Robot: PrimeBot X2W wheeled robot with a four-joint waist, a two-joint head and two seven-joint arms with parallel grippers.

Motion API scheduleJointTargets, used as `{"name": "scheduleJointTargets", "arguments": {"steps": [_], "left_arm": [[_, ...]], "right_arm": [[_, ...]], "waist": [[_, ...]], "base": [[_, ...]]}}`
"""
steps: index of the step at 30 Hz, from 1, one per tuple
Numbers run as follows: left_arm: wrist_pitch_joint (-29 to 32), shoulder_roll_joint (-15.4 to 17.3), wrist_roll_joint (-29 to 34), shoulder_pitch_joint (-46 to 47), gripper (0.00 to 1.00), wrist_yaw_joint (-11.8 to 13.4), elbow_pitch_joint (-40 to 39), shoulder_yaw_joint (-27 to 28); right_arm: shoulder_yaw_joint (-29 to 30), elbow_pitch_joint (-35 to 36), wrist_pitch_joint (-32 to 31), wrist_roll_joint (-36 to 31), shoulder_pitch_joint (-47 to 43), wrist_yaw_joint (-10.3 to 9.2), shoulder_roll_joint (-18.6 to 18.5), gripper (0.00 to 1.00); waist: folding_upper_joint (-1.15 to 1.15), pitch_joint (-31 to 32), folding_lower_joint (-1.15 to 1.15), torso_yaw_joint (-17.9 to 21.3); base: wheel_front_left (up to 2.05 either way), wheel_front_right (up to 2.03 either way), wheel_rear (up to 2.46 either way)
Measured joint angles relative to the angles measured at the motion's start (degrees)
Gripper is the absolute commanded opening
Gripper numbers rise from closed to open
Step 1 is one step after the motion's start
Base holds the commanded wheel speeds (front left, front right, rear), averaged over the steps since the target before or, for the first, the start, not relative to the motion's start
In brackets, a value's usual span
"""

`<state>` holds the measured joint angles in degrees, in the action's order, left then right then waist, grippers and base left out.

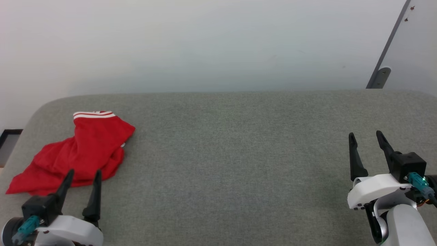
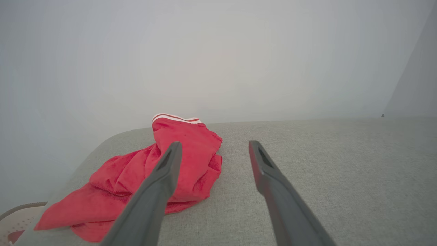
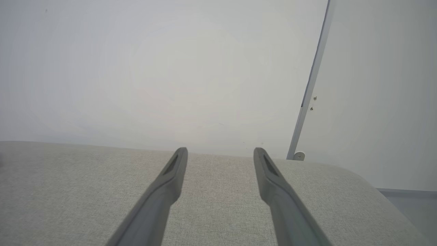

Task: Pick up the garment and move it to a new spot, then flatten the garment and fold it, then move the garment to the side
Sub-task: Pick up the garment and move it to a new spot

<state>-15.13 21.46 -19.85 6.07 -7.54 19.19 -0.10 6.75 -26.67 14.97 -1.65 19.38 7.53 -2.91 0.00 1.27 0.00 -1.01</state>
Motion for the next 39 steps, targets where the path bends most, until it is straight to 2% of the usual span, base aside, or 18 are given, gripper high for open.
{"name": "scheduleJointTargets", "arguments": {"steps": [7,13,19,26,33,39], "left_arm": [[0.0,-0.2,-1.0,0.7,1.0,0.0,0.5,-0.5],[0.0,-1.0,-1.0,1.1,1.0,0.0,0.9,0.0],[0.0,-3.0,0.2,0.6,1.0,0.0,1.0,1.6],[0.0,-4.1,2.1,-0.4,1.0,0.0,1.5,2.6],[0.0,-5.2,1.6,-3.1,1.0,0.0,-1.2,10.3],[0.0,-7.6,1.2,-5.3,1.0,0.0,-3.2,15.8]], "right_arm": [[0.2,0.3,0.0,1.3,-0.4,0.0,0.0,1.0],[-0.6,0.2,0.0,2.4,-1.2,0.0,-0.1,1.0],[-3.3,-0.8,0.0,3.6,-1.5,0.0,-0.1,1.0],[-5.9,-2.2,0.1,5.6,-1.9,0.0,0.0,1.0],[-15.9,-5.9,0.2,9.5,3.6,0.0,0.1,1.0],[-22.9,-9.8,0.2,13.6,9.5,0.0,0.1,1.0]], "waist": [[0.0,0.1,0.0,-1.5],[0.0,0.1,0.0,-4.7],[0.0,0.5,0.0,-9.8],[0.0,1.2,0.0,-17.6],[0.0,1.0,0.0,-25.1],[0.0,-1.0,0.0,-28.7]], "base": [[0.0,0.0,0.0],[0.0,0.0,0.0],[0.0,0.0,0.0],[0.0,0.0,0.0],[0.0,0.0,0.0],[-0.17,-0.17,-0.17]]}}
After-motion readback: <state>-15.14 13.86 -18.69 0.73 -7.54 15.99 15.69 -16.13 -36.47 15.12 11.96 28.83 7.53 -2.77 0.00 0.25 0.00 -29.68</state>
